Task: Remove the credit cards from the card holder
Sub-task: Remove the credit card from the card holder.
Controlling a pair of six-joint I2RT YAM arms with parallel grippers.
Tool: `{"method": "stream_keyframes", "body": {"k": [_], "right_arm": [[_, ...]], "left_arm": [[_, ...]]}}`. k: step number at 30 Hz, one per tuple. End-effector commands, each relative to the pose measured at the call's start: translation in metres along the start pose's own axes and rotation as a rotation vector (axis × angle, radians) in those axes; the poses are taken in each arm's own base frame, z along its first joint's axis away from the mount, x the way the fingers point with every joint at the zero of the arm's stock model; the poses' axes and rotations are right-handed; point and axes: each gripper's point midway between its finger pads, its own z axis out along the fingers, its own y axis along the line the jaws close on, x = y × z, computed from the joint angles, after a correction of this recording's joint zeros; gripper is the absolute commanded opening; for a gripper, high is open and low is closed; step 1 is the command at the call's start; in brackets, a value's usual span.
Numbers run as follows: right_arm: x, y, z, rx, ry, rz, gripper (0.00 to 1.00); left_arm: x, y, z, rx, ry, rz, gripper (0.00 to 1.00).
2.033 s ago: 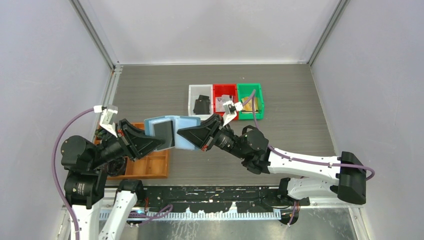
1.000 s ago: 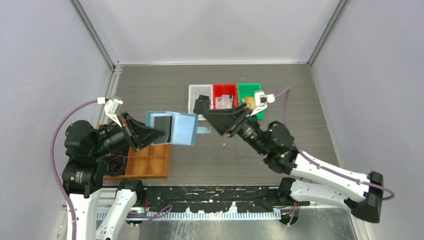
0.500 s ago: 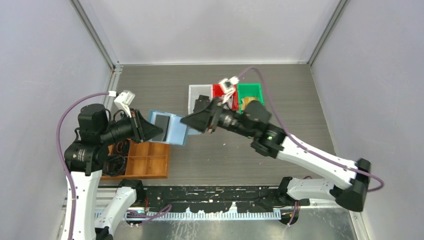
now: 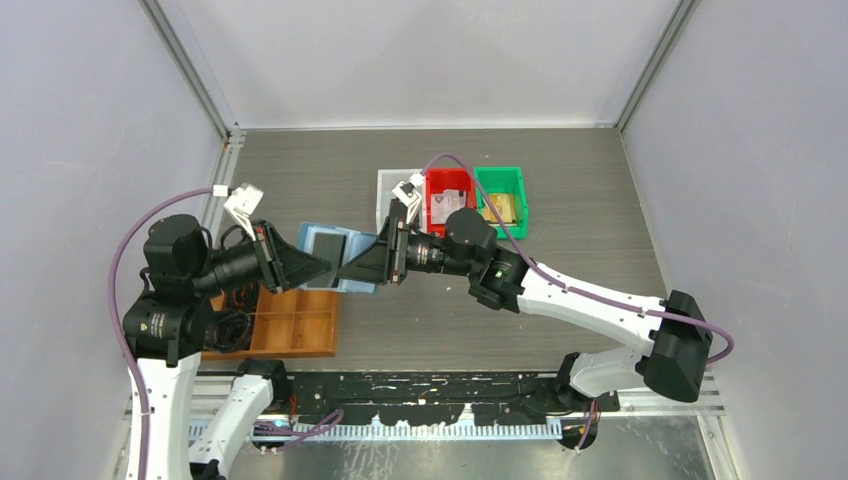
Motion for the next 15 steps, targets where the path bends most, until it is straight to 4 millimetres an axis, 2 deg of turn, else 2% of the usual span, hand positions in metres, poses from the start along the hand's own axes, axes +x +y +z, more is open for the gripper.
{"method": "stream_keyframes", "body": {"k": [1,6,9,15], "right_arm": [[-0.008,0.027,0.000,-0.122,-0.027,-0.027,0.51],[-0.009,0.038,-0.006,-0.184,-0.046,-0.011,0.48],[-0.011,0.047,-0.009,-0.227,-0.057,-0.003,0.44],[-0.018,0.056,-0.008,-0.296,-0.096,0.041,0.35]], "left_arm": [[-0.009,-0.041,-0.003,0.218,-0.002,-0.015,0.00],[-0.010,-0.055,-0.006,0.300,0.006,-0.047,0.00],[-0.010,-0.056,-0.007,0.305,-0.001,-0.063,0.00],[-0.010,-0.063,-0.009,0.330,-0.003,-0.124,0.08]]}}
